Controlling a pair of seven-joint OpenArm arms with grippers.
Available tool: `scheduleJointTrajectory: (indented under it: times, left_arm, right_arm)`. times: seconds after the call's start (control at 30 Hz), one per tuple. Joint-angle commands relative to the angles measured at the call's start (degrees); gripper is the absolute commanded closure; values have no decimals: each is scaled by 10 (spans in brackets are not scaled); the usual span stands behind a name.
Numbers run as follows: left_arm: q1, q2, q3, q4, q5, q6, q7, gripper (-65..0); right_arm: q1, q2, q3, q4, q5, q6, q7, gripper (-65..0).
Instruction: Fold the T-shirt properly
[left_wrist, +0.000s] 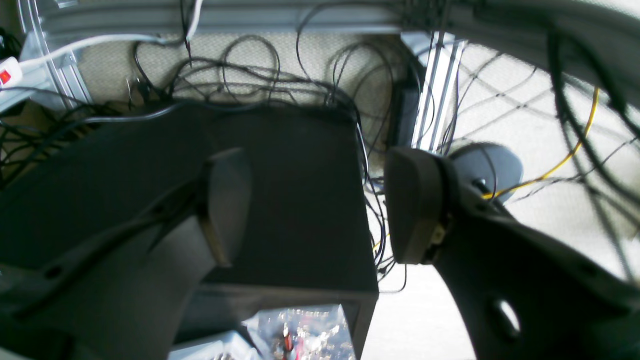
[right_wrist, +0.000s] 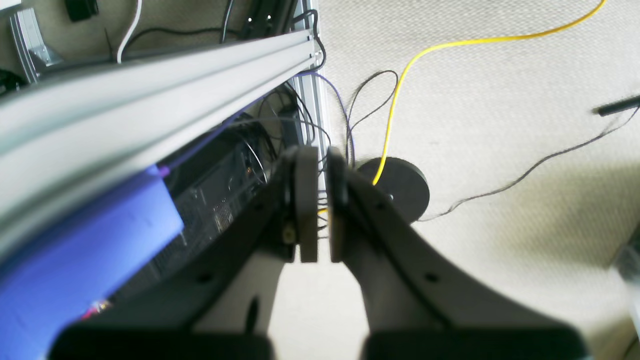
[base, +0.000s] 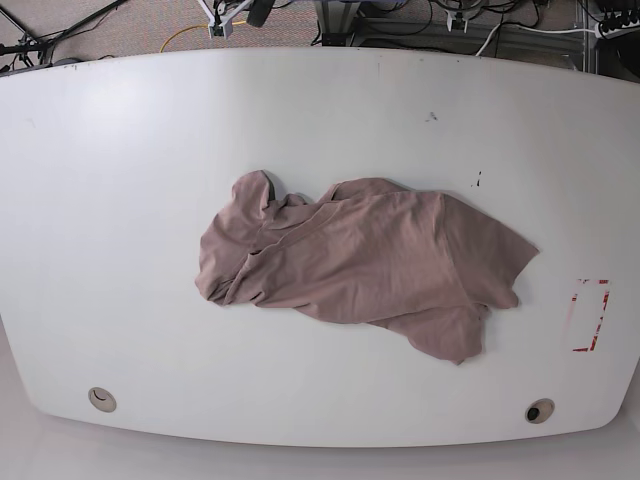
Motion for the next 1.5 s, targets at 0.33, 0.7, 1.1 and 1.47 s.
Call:
scheduleJointTrajectory:
  times: [0.33,0.7,1.1,1.47]
  left_arm:
    - [159,-4,-1,217,1,1,-7,-383]
    - [318,-24,-2,481,1,1,23,-383]
    - [465,-55,-11,726,-1,1,23,-382]
    - [563,-55,-57,908,-2,0,24,-382]
  right_arm:
    - [-133,-18,2,178,5,5,4,-19]
    - [-277,-63,4,401,5,5,-19,-19]
    - [-415,-106,1,610,5,5,-43,-19]
    - [-486,-118,1,823,5,6,-105,-19]
